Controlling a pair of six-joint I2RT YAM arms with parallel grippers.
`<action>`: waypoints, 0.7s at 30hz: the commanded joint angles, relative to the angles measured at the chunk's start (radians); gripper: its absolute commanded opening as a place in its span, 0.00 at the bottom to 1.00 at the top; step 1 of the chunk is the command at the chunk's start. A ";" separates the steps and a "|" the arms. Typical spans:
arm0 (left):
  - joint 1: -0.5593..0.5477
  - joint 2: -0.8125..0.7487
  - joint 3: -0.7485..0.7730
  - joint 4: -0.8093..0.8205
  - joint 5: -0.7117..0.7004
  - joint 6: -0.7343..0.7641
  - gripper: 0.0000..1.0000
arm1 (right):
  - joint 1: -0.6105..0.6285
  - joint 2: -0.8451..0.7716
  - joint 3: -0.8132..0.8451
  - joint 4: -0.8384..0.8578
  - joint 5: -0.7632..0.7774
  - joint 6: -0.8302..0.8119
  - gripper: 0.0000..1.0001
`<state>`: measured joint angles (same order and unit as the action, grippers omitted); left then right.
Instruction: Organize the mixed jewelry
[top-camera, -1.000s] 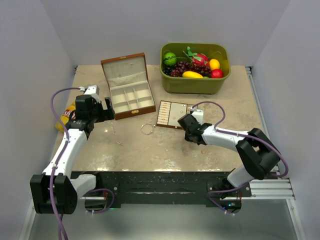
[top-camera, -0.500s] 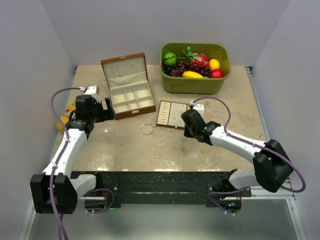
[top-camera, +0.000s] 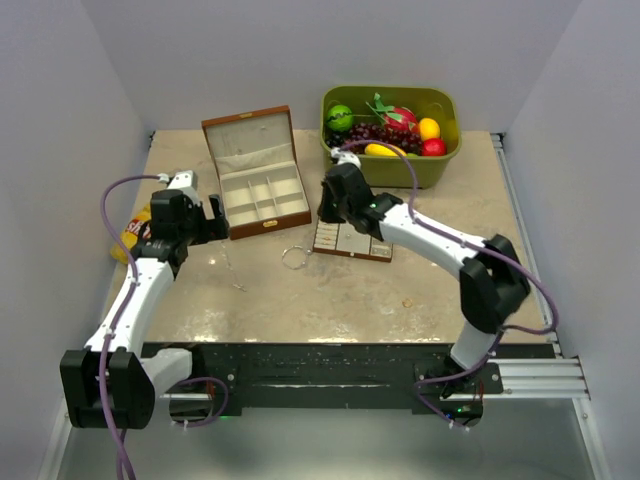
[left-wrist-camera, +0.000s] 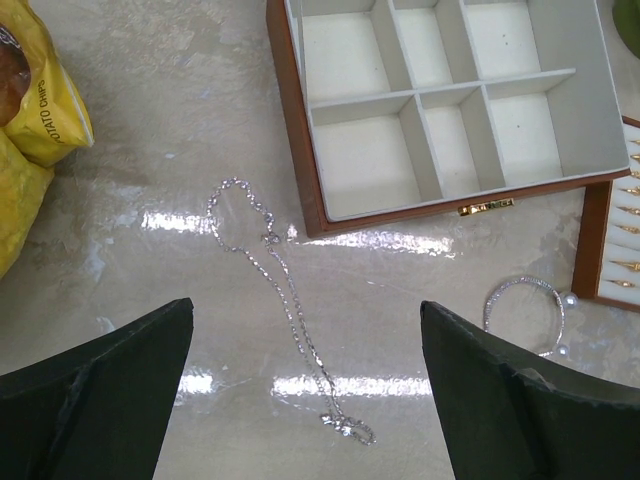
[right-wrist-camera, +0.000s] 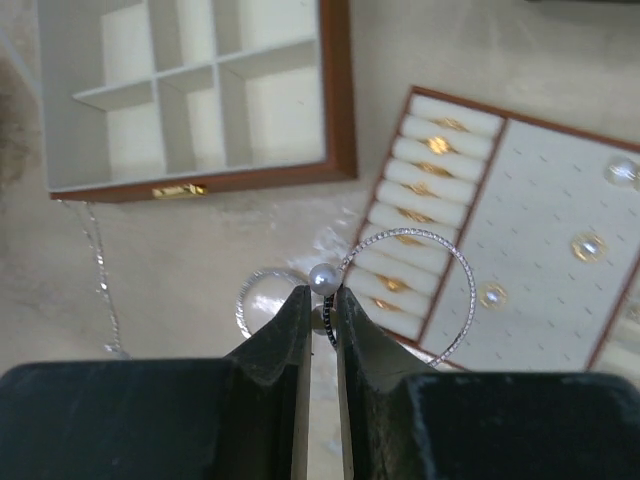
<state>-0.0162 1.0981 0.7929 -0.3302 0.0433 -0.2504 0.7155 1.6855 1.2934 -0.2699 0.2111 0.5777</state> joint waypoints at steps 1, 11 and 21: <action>0.001 -0.040 0.039 0.028 -0.023 -0.007 1.00 | 0.025 0.140 0.234 0.057 -0.107 -0.056 0.10; -0.001 -0.069 0.031 0.036 -0.022 -0.013 1.00 | 0.047 0.453 0.602 0.031 -0.139 -0.078 0.11; -0.001 -0.075 0.025 0.039 -0.008 -0.015 1.00 | 0.044 0.595 0.719 0.006 -0.130 -0.091 0.13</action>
<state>-0.0162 1.0447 0.7929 -0.3294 0.0231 -0.2516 0.7639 2.2742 1.9713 -0.2543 0.0784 0.5076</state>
